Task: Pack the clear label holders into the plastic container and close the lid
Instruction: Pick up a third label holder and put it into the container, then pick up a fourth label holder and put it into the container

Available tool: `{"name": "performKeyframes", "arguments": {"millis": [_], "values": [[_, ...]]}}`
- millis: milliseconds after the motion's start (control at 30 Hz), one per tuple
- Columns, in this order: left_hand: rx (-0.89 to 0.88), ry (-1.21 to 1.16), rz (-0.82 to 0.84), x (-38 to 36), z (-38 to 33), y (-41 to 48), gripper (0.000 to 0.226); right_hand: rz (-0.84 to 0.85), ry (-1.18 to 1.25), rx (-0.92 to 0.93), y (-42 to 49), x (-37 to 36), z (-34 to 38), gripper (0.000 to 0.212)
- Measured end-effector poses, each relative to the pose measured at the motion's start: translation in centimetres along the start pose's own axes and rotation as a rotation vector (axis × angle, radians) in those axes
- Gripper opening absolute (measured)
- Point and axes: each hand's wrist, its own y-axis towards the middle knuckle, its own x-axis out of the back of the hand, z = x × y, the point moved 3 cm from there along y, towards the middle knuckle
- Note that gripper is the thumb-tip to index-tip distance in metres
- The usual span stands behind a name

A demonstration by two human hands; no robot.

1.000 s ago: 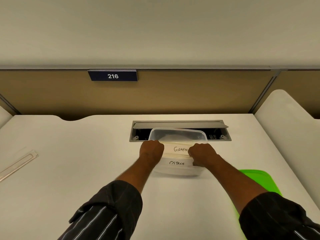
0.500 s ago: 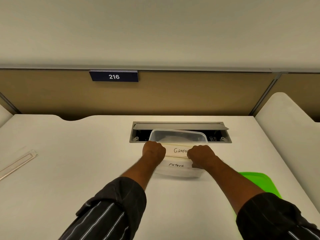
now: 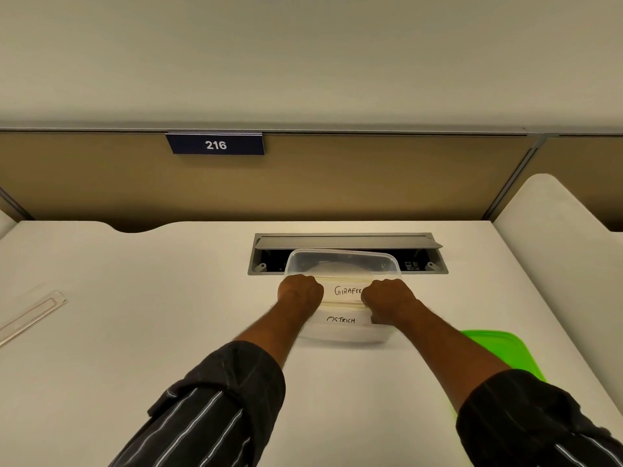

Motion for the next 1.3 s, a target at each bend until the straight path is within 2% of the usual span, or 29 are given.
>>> {"name": "performKeyframes", "arguments": {"millis": [233,333,433,600,767,1100,1300], "values": [[-0.014,-0.430,-0.006,1.0,0.9,-1.3,0.033,-0.043,0.069,-0.033,-1.2,1.7,0.4,0.039],[0.012,-0.642,-0.121,2.2,2.1,-3.4,0.036,-0.149,0.123,-0.070,-2.0,3.8,0.9,0.035],[0.087,-0.723,-0.257,2.6,4.4,-6.6,0.036,-0.270,0.188,-0.090,-2.8,6.8,2.6,0.033],[0.241,-0.730,-0.405,1.8,9.6,-13.5,0.038,-0.417,0.307,-0.042,-3.0,11.4,8.2,0.032],[0.432,-0.704,-0.477,-1.7,16.2,-21.2,0.041,-0.451,0.332,0.098,-2.1,14.9,16.9,0.034],[0.861,-0.699,-0.439,-13.1,30.3,-33.4,0.034,-0.421,0.383,0.309,1.7,19.5,35.2,0.043],[0.966,-0.632,-0.438,-18.6,37.4,-35.3,0.024,-0.368,0.370,0.367,5.1,20.7,43.8,0.044]]}}
